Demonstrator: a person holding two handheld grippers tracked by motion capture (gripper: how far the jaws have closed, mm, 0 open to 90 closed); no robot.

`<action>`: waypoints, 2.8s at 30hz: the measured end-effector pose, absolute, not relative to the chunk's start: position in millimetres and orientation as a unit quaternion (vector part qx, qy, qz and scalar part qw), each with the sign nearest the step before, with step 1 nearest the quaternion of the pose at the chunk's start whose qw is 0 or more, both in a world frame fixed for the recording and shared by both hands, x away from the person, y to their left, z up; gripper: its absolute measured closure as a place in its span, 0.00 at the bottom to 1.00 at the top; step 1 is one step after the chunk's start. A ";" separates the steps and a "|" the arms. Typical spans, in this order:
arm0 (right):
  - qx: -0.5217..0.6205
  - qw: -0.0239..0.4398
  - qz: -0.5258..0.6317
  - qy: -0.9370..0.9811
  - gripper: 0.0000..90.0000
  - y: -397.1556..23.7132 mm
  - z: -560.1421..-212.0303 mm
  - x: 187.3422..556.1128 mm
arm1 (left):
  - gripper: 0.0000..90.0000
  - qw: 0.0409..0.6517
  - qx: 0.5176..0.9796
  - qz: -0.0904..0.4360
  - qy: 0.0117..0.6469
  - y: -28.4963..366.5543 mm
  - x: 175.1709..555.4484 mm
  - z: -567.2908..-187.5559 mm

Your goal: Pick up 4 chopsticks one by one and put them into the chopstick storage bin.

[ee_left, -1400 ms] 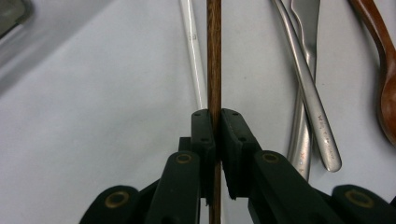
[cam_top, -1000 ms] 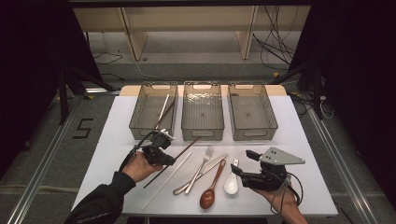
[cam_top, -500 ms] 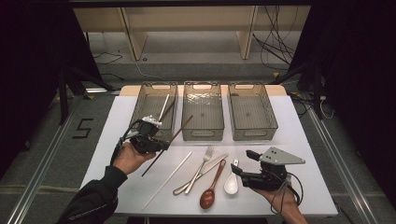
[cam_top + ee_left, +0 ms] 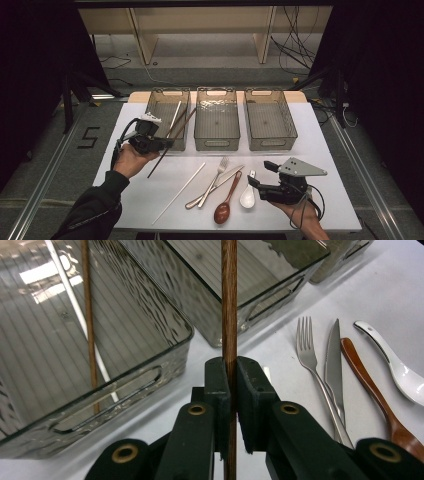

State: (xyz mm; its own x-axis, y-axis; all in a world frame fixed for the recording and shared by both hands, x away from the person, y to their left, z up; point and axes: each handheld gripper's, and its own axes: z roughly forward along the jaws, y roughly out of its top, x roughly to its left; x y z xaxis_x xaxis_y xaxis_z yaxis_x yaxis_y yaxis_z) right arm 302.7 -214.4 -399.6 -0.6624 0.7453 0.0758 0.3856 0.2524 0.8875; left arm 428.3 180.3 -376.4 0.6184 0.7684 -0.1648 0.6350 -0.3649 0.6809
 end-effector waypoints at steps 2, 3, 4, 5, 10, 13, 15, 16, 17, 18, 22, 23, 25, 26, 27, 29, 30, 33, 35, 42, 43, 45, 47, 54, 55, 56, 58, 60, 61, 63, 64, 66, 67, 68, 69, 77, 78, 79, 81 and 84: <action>0.368 0.184 0.489 0.769 0.31 -215.0 -399.3 302.7 | 0.93 0.371 0.818 0.095 0.429 181.7 430.0 -374.2; 0.368 0.184 0.489 0.769 0.31 -215.0 -399.3 302.6 | 0.93 0.373 0.817 0.099 0.429 182.9 431.3 -372.4; 0.368 0.184 0.489 0.769 0.31 -214.9 -399.3 302.6 | 0.93 0.376 0.815 0.102 0.430 184.0 432.6 -370.5; 0.367 0.184 0.489 0.769 0.31 -214.8 -399.3 302.5 | 0.93 0.380 0.813 0.106 0.429 185.3 433.9 -368.7; 0.369 0.183 0.489 0.769 0.31 -215.3 -399.4 302.4 | 0.93 0.395 0.799 0.116 0.437 190.8 441.8 -361.8; 0.370 0.183 0.489 0.768 0.31 -215.1 -399.4 302.2 | 0.93 0.405 0.791 0.114 0.444 194.1 449.7 -358.1; 0.370 0.183 0.489 0.768 0.31 -215.2 -399.5 302.3 | 0.93 0.402 0.792 0.117 0.444 195.5 452.4 -356.3; 0.368 0.183 0.489 0.769 0.31 -215.4 -399.7 302.6 | 0.93 0.405 0.789 0.119 0.447 196.5 454.7 -355.1; 0.368 0.183 0.489 0.769 0.31 -215.5 -399.7 302.6 | 0.93 0.407 0.787 0.120 0.448 198.3 457.6 -353.9; 0.368 0.183 0.489 0.769 0.31 -215.5 -399.7 302.6 | 0.93 0.411 0.783 0.119 0.452 199.4 460.3 -352.7; 0.369 0.183 0.489 0.769 0.31 -215.3 -399.7 302.5 | 0.93 0.417 0.781 0.121 0.449 202.8 469.5 -348.0; 0.369 0.183 0.489 0.769 0.31 -215.4 -399.9 302.7 | 0.93 0.418 0.780 0.122 0.450 203.5 472.0 -347.0; 0.368 0.183 0.489 0.769 0.31 -215.3 -399.9 302.7 | 0.93 0.421 0.778 0.123 0.449 205.3 477.0 -344.8; 0.368 0.183 0.489 0.769 0.31 -215.3 -399.9 302.7 | 0.93 0.421 0.778 0.124 0.449 205.6 479.2 -343.5; 0.368 0.183 0.489 0.769 0.31 -215.2 -399.9 302.5 | 0.93 0.421 0.778 0.129 0.448 206.0 482.0 -341.8; 0.369 0.182 0.489 0.770 0.31 -215.2 -399.9 302.5 | 0.93 0.423 0.775 0.132 0.449 206.6 485.7 -339.3; 0.369 0.182 0.489 0.770 0.31 -215.2 -399.9 302.5 | 0.93 0.422 0.776 0.137 0.449 207.4 488.8 -337.6; 0.368 0.182 0.489 0.770 0.31 -215.2 -400.0 302.6 | 0.93 0.423 0.773 0.141 0.450 207.8 491.7 -336.4; 0.368 0.182 0.489 0.770 0.31 -215.4 -400.1 302.7 | 0.93 0.423 0.773 0.143 0.450 208.9 494.6 -335.4; 0.368 0.181 0.489 0.770 0.31 -215.0 -400.1 302.6 | 0.93 0.431 0.764 0.154 0.454 213.1 504.6 -332.3; 0.367 0.181 0.490 0.770 0.31 -215.0 -400.2 302.7 | 0.93 0.432 0.763 0.154 0.455 213.2 505.8 -332.0; 0.366 0.181 0.490 0.770 0.31 -215.0 -400.0 302.5 | 0.93 0.430 0.764 0.160 0.454 213.6 509.6 -331.3; 0.367 0.181 0.490 0.770 0.31 -214.9 -400.0 302.5 | 0.93 0.428 0.765 0.163 0.454 214.7 514.5 -331.3; 0.366 0.180 0.490 0.770 0.31 -215.0 -400.2 302.6 | 0.93 0.417 0.761 0.175 0.464 218.2 529.3 -338.2; 0.367 0.179 0.490 0.771 0.31 -215.0 -400.3 302.7 | 0.93 0.416 0.760 0.175 0.467 218.6 531.8 -340.6; 0.366 0.179 0.490 0.771 0.31 -214.9 -400.3 302.6 | 0.93 0.414 0.761 0.176 0.468 218.6 533.8 -342.6; 0.364 0.180 0.491 0.771 0.31 -214.8 -400.2 302.6 | 0.93 0.407 0.763 0.182 0.468 217.7 537.0 -346.3; 0.365 0.180 0.491 0.770 0.31 -214.8 -400.2 302.6 | 0.93 0.400 0.767 0.188 0.465 216.4 540.8 -350.9; 0.365 0.180 0.491 0.770 0.31 -214.9 -400.1 302.6 | 0.93 0.400 0.767 0.188 0.465 216.4 540.8 -350.9; 0.365 0.179 0.491 0.770 0.31 -215.0 -400.0 302.4 | 0.93 0.395 0.768 0.190 0.466 217.0 542.7 -353.2; 0.365 0.179 0.491 0.770 0.31 -214.9 -399.9 302.2 | 0.93 0.393 0.768 0.190 0.469 217.8 543.7 -354.8; 0.366 0.179 0.490 0.770 0.31 -215.2 -400.2 302.5 | 0.93 0.390 0.767 0.191 0.472 218.8 545.5 -357.5; 0.366 0.179 0.491 0.770 0.31 -215.2 -400.2 302.5 | 0.93 0.389 0.767 0.192 0.473 218.7 546.1 -358.6; 0.365 0.179 0.492 0.770 0.31 -215.0 -400.1 302.3 | 0.93 0.389 0.766 0.193 0.473 218.6 546.6 -360.1; 0.365 0.179 0.492 0.770 0.31 -214.9 -399.8 302.0 | 0.93 0.387 0.769 0.191 0.472 219.1 547.1 -361.3; 0.363 0.179 0.491 0.771 0.31 -214.7 -399.8 302.0 | 0.92 0.376 0.771 0.186 0.478 222.8 550.2 -371.7; 0.365 0.178 0.492 0.770 0.31 -214.6 -399.8 302.0 | 0.92 0.375 0.772 0.185 0.478 222.8 550.5 -372.5; 0.365 0.178 0.493 0.770 0.31 -214.5 -399.8 301.9 | 0.92 0.374 0.773 0.186 0.478 222.5 550.6 -373.4; 0.363 0.178 0.492 0.771 0.31 -214.7 -399.9 302.1 | 0.92 0.369 0.774 0.189 0.478 222.5 551.1 -375.0; 0.364 0.179 0.491 0.771 0.31 -214.6 -399.8 302.0 | 0.92 0.368 0.773 0.189 0.480 223.3 552.4 -377.1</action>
State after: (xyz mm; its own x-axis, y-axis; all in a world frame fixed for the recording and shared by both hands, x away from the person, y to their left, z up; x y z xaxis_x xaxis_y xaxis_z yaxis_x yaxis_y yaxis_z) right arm 302.0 -214.6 -399.8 -0.6719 0.7361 0.0818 0.3854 0.2531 0.8874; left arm 552.4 223.3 -377.1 0.4669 0.8822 -0.0611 0.6038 -0.2677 0.7508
